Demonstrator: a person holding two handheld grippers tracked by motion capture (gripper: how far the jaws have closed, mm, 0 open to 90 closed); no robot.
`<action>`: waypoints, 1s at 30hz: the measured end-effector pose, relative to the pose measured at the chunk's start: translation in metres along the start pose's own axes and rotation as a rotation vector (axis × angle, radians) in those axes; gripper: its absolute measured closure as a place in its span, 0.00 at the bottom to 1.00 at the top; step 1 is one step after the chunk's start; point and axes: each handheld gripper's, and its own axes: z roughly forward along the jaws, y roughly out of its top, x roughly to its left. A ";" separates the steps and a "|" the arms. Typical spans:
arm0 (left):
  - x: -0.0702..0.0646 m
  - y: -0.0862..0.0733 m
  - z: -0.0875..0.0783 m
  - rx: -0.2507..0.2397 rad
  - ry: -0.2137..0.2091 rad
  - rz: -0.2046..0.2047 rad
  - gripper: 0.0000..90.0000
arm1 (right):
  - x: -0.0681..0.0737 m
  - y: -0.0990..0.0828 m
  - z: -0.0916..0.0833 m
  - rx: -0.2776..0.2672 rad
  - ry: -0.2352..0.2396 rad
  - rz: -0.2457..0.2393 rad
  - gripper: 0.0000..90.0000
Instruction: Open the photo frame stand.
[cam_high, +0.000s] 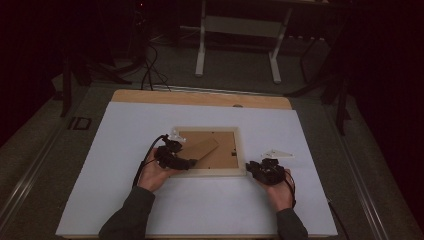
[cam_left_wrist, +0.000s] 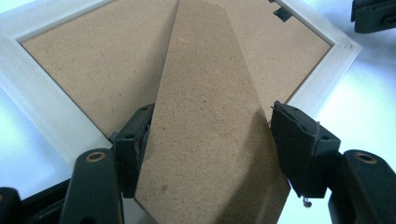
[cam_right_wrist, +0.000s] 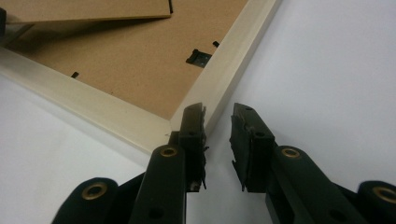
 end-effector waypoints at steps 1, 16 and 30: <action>-0.001 -0.001 0.000 -0.006 0.004 0.003 0.40 | 0.000 0.000 0.000 -0.001 -0.001 0.000 0.82; -0.014 -0.007 -0.006 -0.058 0.064 0.082 0.40 | 0.000 0.004 -0.001 -0.014 -0.004 -0.003 0.82; -0.026 -0.011 -0.011 -0.093 0.122 0.135 0.40 | 0.007 0.017 -0.001 -0.022 -0.006 -0.036 0.82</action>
